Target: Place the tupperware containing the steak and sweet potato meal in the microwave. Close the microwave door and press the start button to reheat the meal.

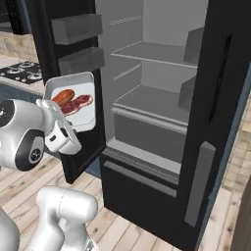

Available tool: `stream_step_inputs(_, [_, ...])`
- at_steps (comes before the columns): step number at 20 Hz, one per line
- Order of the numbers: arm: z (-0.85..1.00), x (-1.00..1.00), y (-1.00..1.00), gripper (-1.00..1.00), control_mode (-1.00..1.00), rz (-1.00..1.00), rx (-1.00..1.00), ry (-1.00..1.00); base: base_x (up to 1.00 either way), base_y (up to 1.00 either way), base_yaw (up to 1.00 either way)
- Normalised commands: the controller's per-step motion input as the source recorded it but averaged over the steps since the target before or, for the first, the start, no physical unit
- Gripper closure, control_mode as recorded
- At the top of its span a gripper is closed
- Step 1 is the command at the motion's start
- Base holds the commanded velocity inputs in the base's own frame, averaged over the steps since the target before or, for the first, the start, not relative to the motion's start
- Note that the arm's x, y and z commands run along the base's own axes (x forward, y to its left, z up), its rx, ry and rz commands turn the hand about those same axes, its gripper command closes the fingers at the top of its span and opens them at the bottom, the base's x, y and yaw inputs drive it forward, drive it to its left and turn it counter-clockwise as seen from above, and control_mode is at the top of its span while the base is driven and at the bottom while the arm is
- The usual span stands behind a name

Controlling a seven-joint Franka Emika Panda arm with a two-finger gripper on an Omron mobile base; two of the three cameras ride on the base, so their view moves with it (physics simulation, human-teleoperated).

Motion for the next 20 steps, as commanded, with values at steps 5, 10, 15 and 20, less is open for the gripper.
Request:
stream_step_inputs(5, [0.0,0.0,0.0,1.0,1.0,0.0,0.0,0.0,0.01,0.59,0.41])
stream_step_inputs(10, [0.0,0.0,0.0,1.0,1.0,0.0,0.0,0.0,0.09,0.72,0.4])
stream_step_inputs(15, [0.0,0.0,0.0,1.0,1.0,0.0,0.0,0.0,0.29,0.81,0.35])
stream_step_inputs(20, [0.0,0.0,0.0,1.0,1.0,0.0,0.0,0.0,0.55,0.88,0.28])
